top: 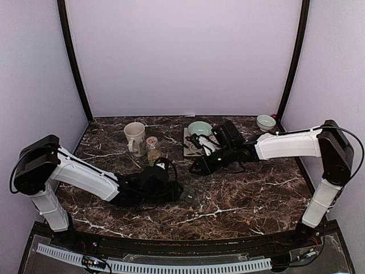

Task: Sort the pills into containers
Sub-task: Place the pill container at the center of the board, then pick up the pill bottle.

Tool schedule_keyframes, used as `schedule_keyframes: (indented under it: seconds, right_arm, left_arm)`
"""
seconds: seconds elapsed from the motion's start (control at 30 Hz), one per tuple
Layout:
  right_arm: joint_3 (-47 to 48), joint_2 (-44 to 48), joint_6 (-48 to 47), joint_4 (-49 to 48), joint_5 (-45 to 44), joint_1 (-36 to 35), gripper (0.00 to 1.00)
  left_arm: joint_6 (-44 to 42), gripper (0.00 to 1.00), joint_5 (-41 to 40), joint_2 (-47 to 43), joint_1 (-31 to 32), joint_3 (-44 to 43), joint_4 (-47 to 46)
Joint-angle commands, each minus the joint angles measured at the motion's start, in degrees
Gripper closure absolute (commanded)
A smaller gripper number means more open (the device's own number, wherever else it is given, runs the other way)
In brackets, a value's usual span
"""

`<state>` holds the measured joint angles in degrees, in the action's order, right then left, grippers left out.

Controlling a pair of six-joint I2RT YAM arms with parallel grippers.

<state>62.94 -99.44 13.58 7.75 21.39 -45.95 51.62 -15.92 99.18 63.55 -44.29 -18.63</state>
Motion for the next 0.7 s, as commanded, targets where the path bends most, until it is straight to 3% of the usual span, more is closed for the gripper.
schedule_keyframes:
  seconds: [0.0, 0.23, 0.4, 0.6, 0.67]
  right_arm:
    - [0.3, 3.7, -0.9, 1.7, -5.1, -0.4, 0.61]
    - [5.4, 5.7, -3.8, 5.9, -15.5, -3.0, 0.58]
    - [10.8, 6.9, -7.5, 8.1, -29.1, -5.4, 0.55]
    - [12.3, 11.3, -4.0, -3.6, -44.3, -5.5, 0.46]
    - [12.3, 12.5, -1.7, -7.9, -46.8, -5.4, 0.38]
  left_arm:
    - [-1.9, 0.45, -2.0, -6.6, 0.6, 1.5, 1.8]
    - [-6.2, 0.44, -8.7, -16.8, 3.0, 2.7, 8.7]
    - [-14.1, 0.44, -17.3, -26.1, 5.5, 0.3, 16.5]
    - [-23.8, 0.44, -26.4, -38.5, 6.1, -3.6, 25.2]
    - [-27.6, 0.43, -28.2, -43.2, 6.1, -3.5, 26.0]
